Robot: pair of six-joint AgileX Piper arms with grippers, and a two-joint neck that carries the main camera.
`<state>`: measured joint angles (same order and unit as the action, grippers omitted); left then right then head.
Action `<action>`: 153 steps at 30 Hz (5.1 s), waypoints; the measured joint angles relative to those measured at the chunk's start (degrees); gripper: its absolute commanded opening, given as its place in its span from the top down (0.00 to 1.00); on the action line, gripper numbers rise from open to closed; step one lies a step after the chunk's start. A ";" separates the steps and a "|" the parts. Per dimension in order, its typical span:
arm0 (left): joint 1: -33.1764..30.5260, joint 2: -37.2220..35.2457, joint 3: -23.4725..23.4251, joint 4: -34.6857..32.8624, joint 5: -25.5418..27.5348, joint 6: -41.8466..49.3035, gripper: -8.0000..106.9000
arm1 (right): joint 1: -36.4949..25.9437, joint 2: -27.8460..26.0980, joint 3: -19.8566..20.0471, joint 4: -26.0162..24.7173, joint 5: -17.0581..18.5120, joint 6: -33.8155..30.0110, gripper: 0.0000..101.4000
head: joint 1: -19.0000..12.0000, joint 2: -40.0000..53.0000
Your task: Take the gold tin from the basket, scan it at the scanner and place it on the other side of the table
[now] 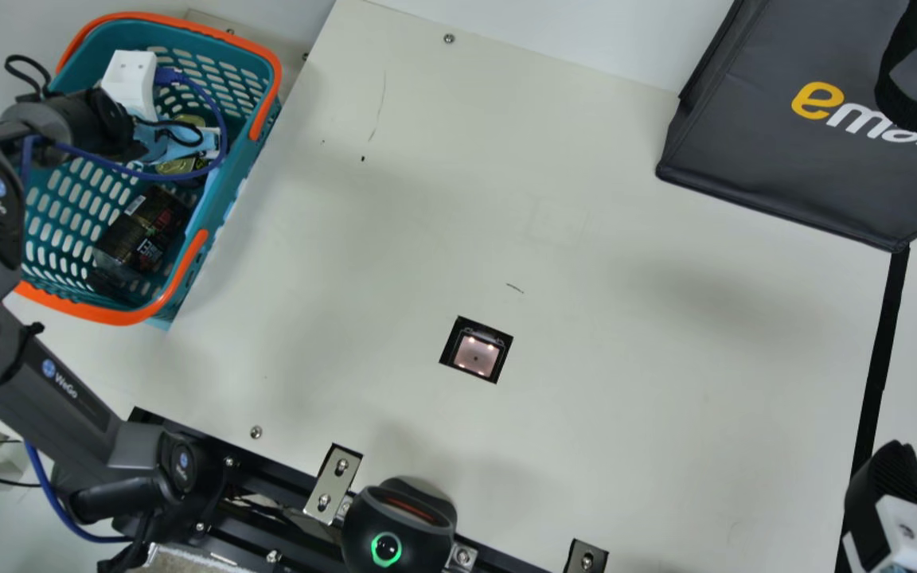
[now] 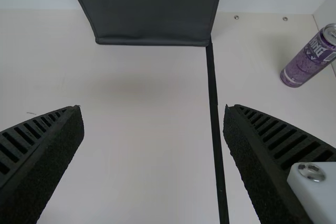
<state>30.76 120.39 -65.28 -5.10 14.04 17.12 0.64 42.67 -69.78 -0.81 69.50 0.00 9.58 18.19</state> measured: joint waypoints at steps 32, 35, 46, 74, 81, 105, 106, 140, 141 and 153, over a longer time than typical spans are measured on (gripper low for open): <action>1.01 5.48 -4.02 -15.25 0.03 13.82 0.15 | 0.00 0.00 0.00 0.00 0.00 0.00 0.06 | 0.00 0.09; 1.72 5.58 -4.26 -17.20 0.66 15.89 0.15 | 0.00 0.00 0.00 0.00 0.00 0.00 0.06 | 0.00 0.00; 3.16 3.16 -2.50 -27.36 6.19 27.94 0.15 | 0.00 0.00 0.00 0.00 0.00 0.00 0.06 | 0.00 0.09; 3.71 1.78 0.53 -29.54 0.11 24.81 0.15 | 0.00 0.00 0.00 0.00 0.00 0.00 0.06 | 0.00 0.00; 2.78 3.73 -1.61 -23.81 0.29 16.41 0.15 | 0.00 0.00 0.00 0.00 0.00 0.00 0.06 | 0.00 0.00; 2.93 9.74 -10.78 -19.21 8.77 6.54 0.15 | 0.00 0.00 0.00 0.00 0.00 0.00 0.06 | 0.00 0.09; 3.06 10.06 -11.07 -19.11 9.30 6.54 0.15 | 0.00 0.00 0.00 0.00 0.00 0.00 0.06 | 0.00 0.00; 5.14 1.64 -5.23 -26.29 6.00 15.73 1.00 | 0.00 0.00 0.00 0.00 0.00 0.00 0.06 | 0.00 0.09; 5.39 0.72 -4.67 -26.92 6.11 16.28 1.00 | 0.00 0.00 0.00 0.00 0.00 0.00 0.06 | 0.00 0.09; 7.15 -10.19 1.08 -28.12 8.94 18.91 1.00 | 0.00 0.00 0.00 0.00 0.00 0.00 0.06 | 0.00 0.00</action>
<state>37.90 110.19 -64.21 -33.22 22.98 36.03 0.64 42.67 -69.78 -0.81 69.51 0.00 9.58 18.19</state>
